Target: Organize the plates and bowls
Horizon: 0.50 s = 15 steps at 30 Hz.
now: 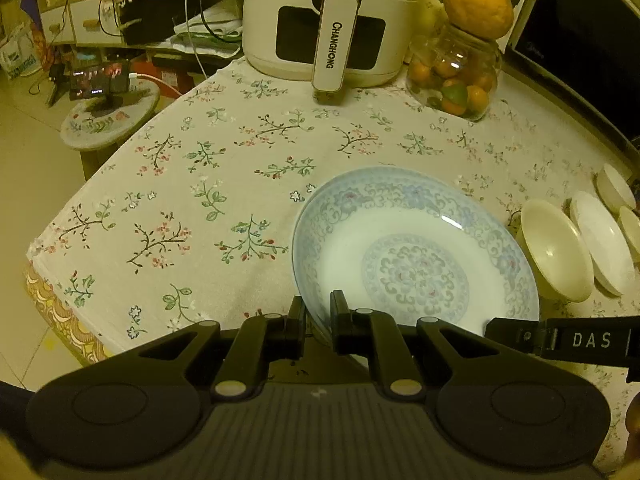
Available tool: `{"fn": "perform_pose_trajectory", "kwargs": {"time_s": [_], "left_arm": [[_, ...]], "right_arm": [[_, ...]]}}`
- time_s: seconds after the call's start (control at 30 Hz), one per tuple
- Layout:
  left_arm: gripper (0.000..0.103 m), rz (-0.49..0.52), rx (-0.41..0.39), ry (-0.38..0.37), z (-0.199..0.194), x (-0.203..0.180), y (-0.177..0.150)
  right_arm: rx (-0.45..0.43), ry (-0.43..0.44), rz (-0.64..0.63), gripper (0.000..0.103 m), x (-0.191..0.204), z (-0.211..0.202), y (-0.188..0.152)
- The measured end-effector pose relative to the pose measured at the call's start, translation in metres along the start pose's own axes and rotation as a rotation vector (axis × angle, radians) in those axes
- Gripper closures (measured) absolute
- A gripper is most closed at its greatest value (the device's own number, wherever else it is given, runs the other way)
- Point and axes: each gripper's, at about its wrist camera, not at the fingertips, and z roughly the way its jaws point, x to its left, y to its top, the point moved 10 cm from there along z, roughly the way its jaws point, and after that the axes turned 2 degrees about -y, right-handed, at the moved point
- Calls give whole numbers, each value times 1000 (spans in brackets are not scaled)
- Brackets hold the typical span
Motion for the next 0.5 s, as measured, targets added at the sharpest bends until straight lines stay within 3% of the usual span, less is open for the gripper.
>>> {"fn": "perform_pose_trajectory", "kwargs": {"time_s": [0.5], "left_arm": [[88, 181, -78, 145, 1, -13, -4]], "right_arm": [[6, -26, 9, 85, 0, 4, 0]]}}
